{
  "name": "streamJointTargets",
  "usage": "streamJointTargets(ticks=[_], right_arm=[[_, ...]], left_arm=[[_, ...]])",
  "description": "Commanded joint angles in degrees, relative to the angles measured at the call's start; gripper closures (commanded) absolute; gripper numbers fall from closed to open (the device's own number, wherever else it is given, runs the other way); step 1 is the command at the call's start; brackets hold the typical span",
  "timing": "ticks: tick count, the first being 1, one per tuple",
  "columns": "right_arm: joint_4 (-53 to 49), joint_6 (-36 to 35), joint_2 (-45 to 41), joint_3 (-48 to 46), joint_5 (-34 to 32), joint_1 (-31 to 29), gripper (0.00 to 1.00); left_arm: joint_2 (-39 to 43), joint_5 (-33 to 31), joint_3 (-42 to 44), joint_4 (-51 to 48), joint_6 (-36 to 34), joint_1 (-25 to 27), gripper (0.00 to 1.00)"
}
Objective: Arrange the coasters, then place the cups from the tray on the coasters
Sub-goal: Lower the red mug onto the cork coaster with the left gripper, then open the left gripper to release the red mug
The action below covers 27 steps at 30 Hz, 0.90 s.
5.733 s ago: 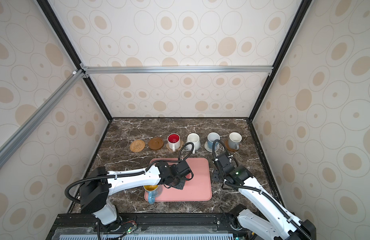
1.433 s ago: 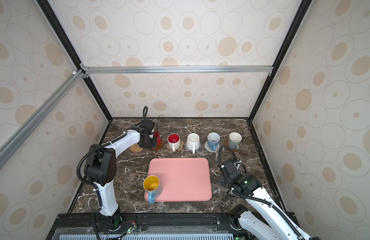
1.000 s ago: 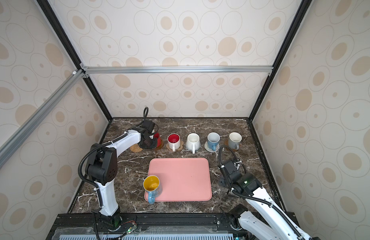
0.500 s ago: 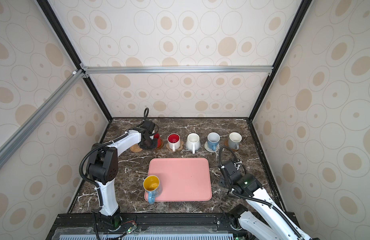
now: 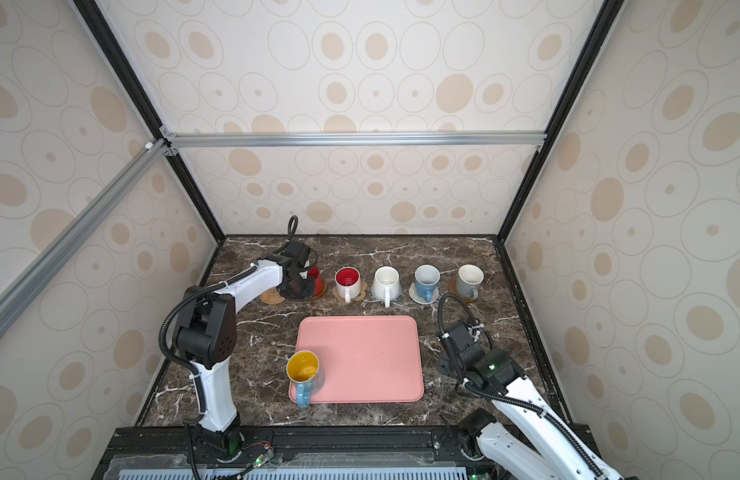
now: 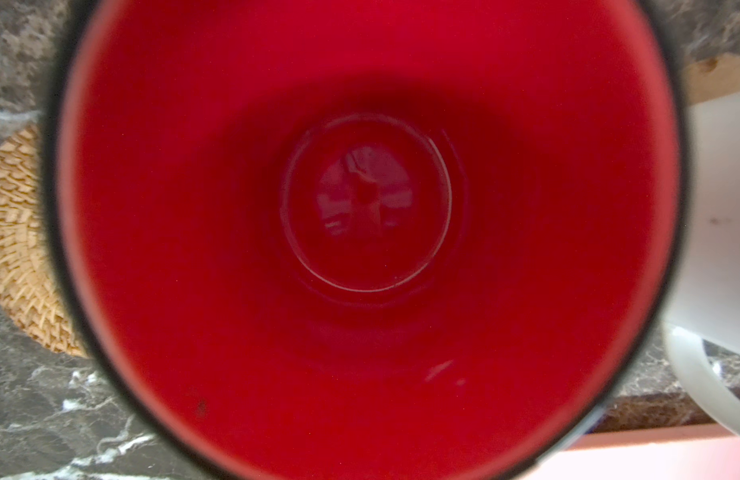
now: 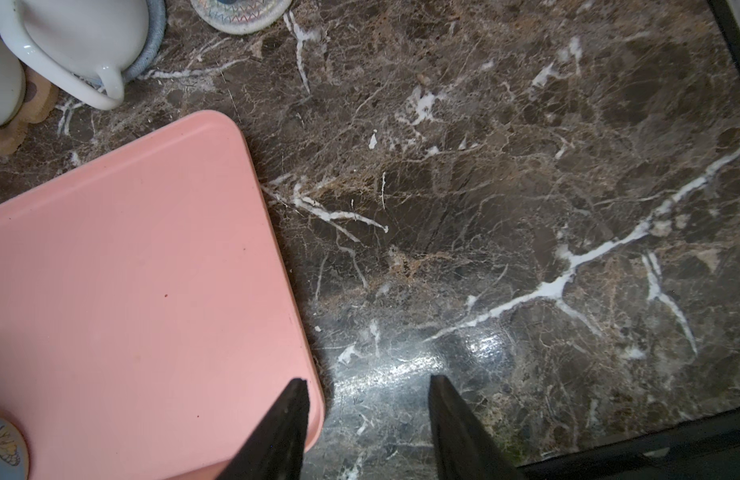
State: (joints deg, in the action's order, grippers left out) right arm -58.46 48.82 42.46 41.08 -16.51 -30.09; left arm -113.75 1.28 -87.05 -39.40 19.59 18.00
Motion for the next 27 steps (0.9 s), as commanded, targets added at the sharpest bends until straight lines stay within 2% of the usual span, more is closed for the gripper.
streamJointTargets(ticks=[1,19,23,27], right_arm=[[-0.98,1.32,-0.68,-0.74,-0.64,0.36,0.49],[-1.3,1.47,-0.8,-0.52,-0.71,0.37,0.49],[-1.31,1.46,-0.93,-0.4,-0.79,0.41,0.5],[-1.51,1.41,-0.98,-0.3,-0.91,0.35,0.5]], left_arm=[[-0.24,-0.41,-1.59,1.09,-1.63,-0.51,0.86],[-0.12,-0.66,-1.38,1.16,-1.33,-0.53,0.76],[0.33,-0.75,-1.29,1.0,-1.14,-0.51,0.71],[1.27,-1.19,-1.27,0.72,-0.77,-0.51,0.6]])
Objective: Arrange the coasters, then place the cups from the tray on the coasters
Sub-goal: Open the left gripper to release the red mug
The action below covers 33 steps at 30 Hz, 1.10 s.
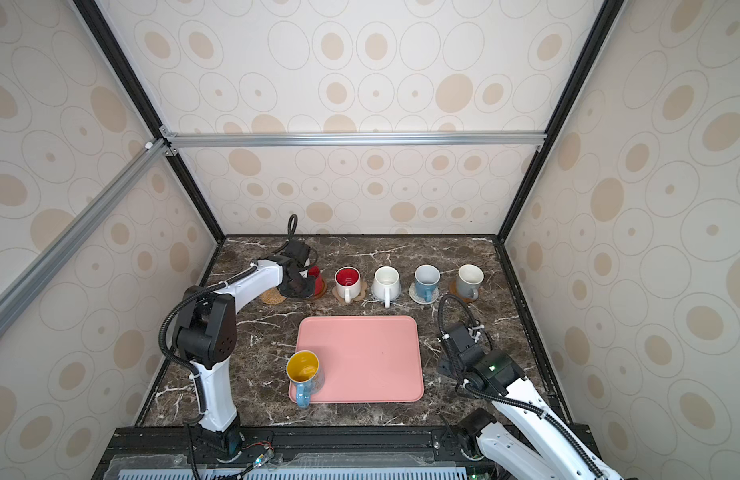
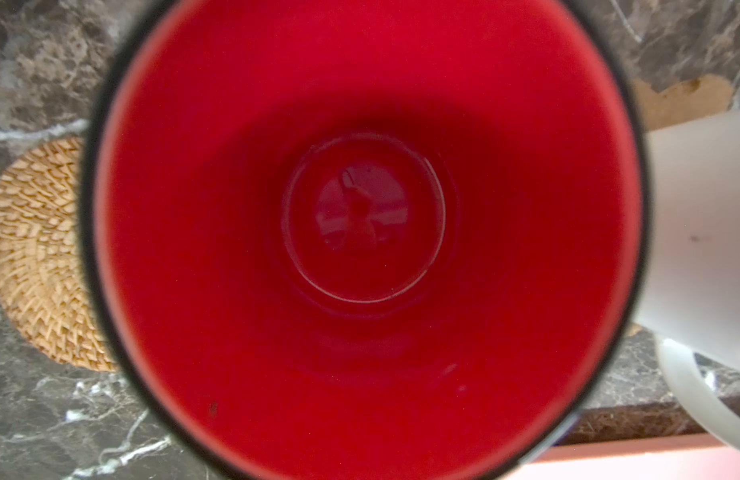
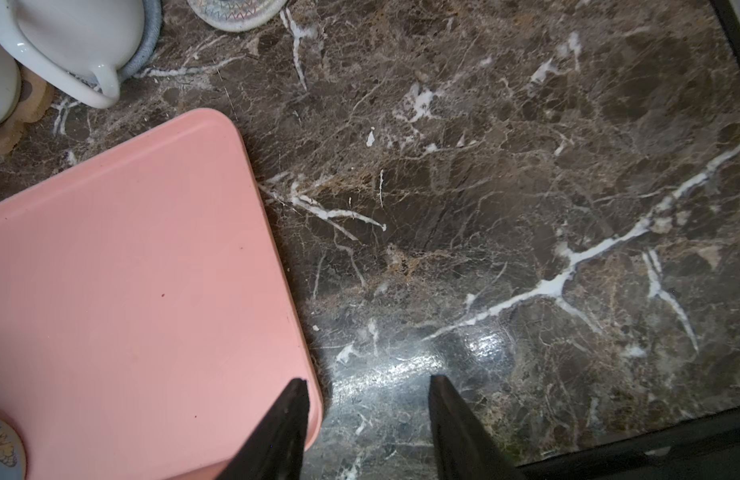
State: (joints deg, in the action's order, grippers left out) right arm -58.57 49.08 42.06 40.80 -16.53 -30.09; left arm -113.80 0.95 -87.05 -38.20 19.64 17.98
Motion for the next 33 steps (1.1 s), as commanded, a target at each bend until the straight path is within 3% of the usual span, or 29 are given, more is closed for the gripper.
streamJointTargets(ticks=[1,10,28,33], right_arm=[[-1.38,1.18,-0.59,0.05,-0.91,0.37,0.49],[-1.49,0.86,-0.48,0.34,-0.81,0.4,0.49],[-1.93,0.18,-0.67,0.6,-0.1,0.38,0.49],[-2.41,-0.43,-0.73,0.69,0.63,0.38,0.49]], left_arm=[[1.52,-0.86,-1.31,-0.56,-0.81,-0.53,0.57],[5.16,-0.01,0.96,-0.17,0.58,-0.49,0.4],[20.37,2.16,11.08,1.38,3.54,-0.42,0.31],[26.34,3.18,15.85,3.79,5.74,-0.4,0.23]])
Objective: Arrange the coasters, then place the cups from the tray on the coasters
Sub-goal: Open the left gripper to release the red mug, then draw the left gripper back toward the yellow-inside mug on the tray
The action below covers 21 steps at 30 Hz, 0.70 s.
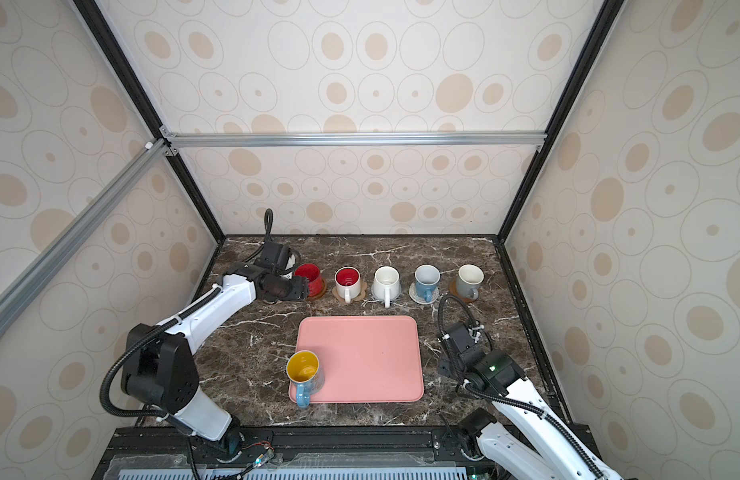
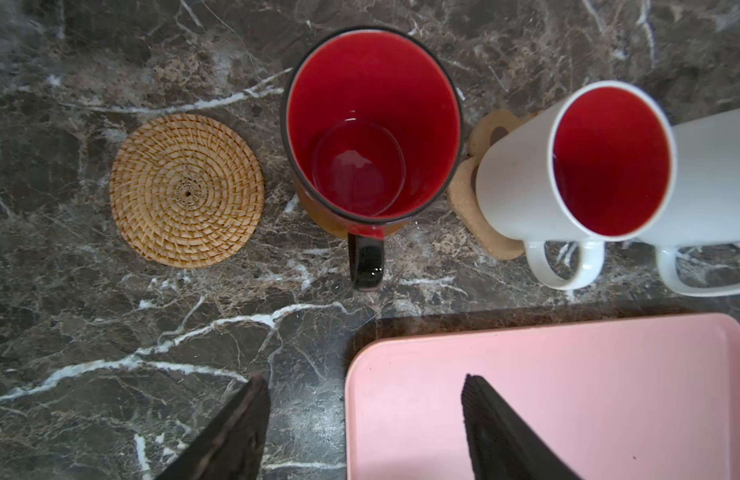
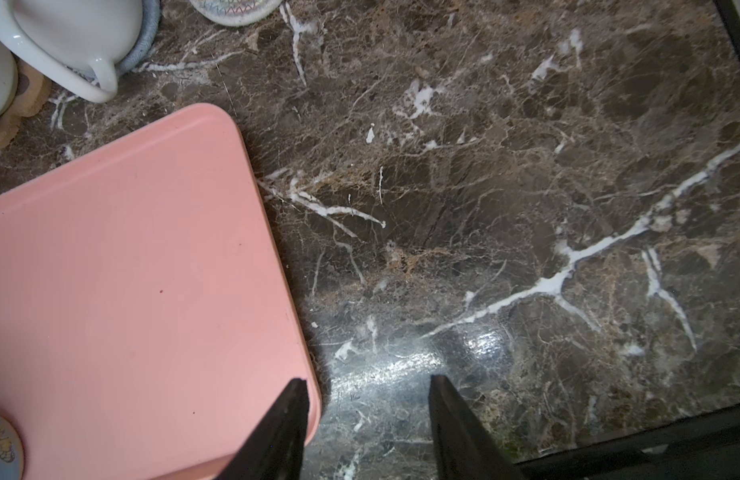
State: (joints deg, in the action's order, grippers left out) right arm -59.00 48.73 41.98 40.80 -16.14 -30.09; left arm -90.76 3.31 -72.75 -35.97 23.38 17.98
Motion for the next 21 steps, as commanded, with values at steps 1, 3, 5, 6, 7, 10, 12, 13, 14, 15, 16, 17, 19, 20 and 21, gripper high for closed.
streamJointTargets(ticks=[1,3,5,6,7,10,12,13,14,15,16,17,19,20,21], right_arm=[[-2.12,-0.16,-0.67,0.64,0.36,0.34,0.49],[-2.26,-0.21,-0.99,0.61,0.58,0.3,0.49],[-2.26,-0.25,-1.27,0.43,0.76,0.39,0.49],[-2.26,-0.25,-1.37,0.43,0.87,0.35,0.49],[-2.31,-0.24,-1.46,0.44,0.89,0.4,0.49],[-2.18,-0.14,-1.58,0.45,1.11,0.41,0.49],[-2.01,-0.14,-1.46,0.5,1.37,0.32,0.49],[-1.93,-0.19,-1.29,0.43,1.54,0.32,0.49],[-1.78,-0.18,-1.23,0.43,1.73,0.37,0.49],[-1.66,-0.26,-1.14,0.42,1.83,0.4,0.49],[-1.51,-0.3,-1.02,0.44,1.9,0.36,0.49],[-1.43,-0.47,-0.86,0.43,2.01,0.35,0.49],[-0.97,-0.78,-0.5,0.57,2.16,0.41,0.49],[-0.7,-0.96,-0.19,0.56,2.32,0.33,0.49],[-0.47,-1.09,0.06,0.62,2.27,0.38,0.49]], left_arm=[[4.71,0.9,2.53,2.16,2.4,-0.41,0.22],[6.98,0.91,4.52,2.93,3.17,-0.4,0.2],[8.98,1.08,5.85,3.33,3.64,-0.45,0.18],[9.67,1.25,6.38,3.38,3.86,-0.4,0.16],[10.56,1.43,7.01,3.5,4.04,-0.42,0.14],[12.91,1.45,8.68,3.82,4.65,-0.46,0.12],[14.83,1.13,9.73,4.16,5.21,-0.44,0.11],[15.84,1.0,10.34,4.31,5.51,-0.42,0.11],[16.8,1.06,10.79,4.41,5.8,-0.43,0.11],[17.73,1.17,11.11,4.37,5.95,-0.44,0.1],[18.6,1.41,11.38,4.33,5.98,-0.42,0.1],[19.45,1.68,11.57,4.15,6.02,-0.4,0.1],[21.2,3.64,12.07,4.09,5.59,-0.41,0.09],[22.22,5.66,12.56,4.21,5.05,-0.41,0.1],[23.17,6.91,12.87,4.0,4.85,-0.23,0.1]])
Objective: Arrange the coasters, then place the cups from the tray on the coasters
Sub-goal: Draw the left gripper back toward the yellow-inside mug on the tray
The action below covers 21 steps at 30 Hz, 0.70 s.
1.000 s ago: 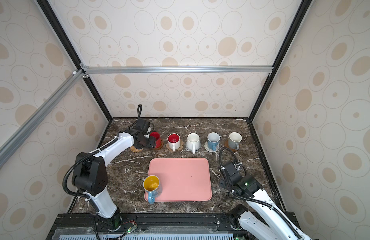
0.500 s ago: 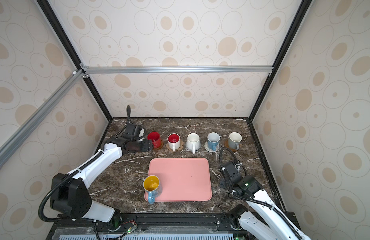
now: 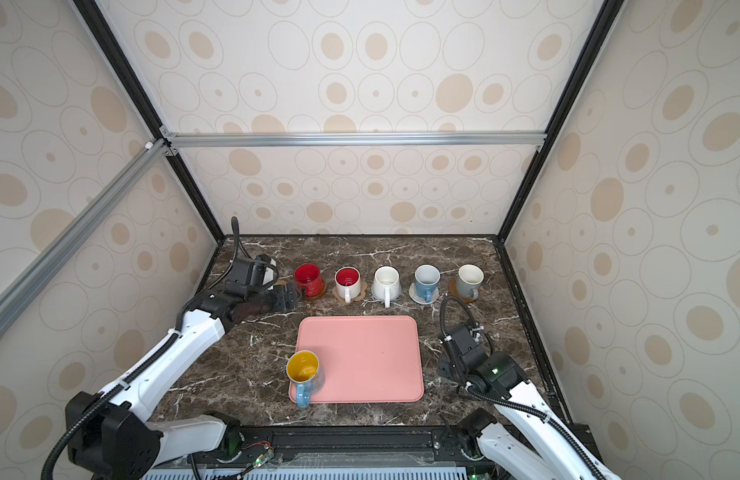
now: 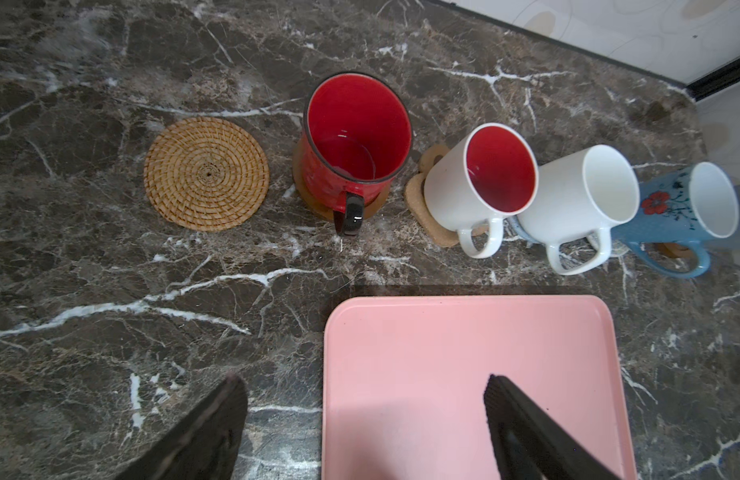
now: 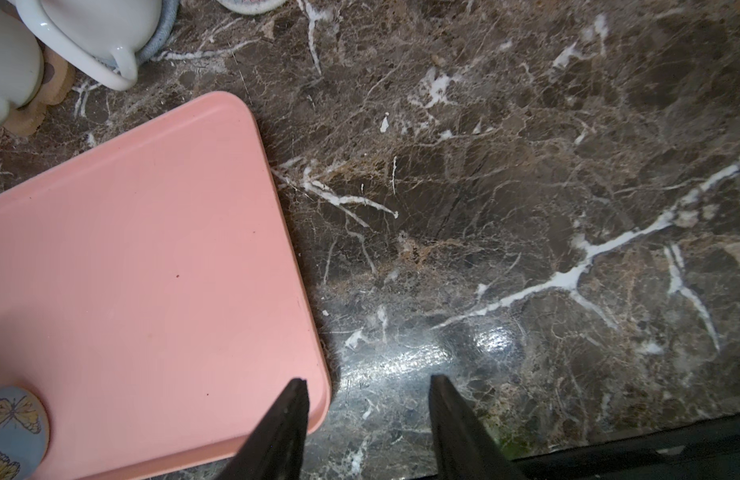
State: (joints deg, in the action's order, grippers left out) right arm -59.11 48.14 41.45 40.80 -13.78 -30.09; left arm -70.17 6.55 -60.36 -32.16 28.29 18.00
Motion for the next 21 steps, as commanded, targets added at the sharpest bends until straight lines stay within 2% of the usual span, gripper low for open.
streamJointTargets(ticks=[1,7,13,17,21], right_arm=[[-0.13,-0.67,0.97,0.69,0.06,0.37,0.49],[2.92,-1.93,3.9,0.6,1.59,0.37,0.49],[6.77,-3.89,8.97,1.28,3.9,0.37,0.49],[9.63,-5.09,12.62,1.82,5.64,0.44,0.49],[10.84,-6.33,16.43,3.68,7.3,0.4,0.49]], left_arm=[[3.86,4.46,0.83,-0.34,-0.08,-0.02,0.1],[12.25,3.26,1.22,-6.68,-0.02,1.25,0.1],[16.66,4.16,-0.37,-13.03,3.09,3.01,0.11],[19.38,5.16,1.75,-12.46,7.94,6.77,0.12],[19.77,2.42,2.7,-13.97,11.0,12.17,0.13]])
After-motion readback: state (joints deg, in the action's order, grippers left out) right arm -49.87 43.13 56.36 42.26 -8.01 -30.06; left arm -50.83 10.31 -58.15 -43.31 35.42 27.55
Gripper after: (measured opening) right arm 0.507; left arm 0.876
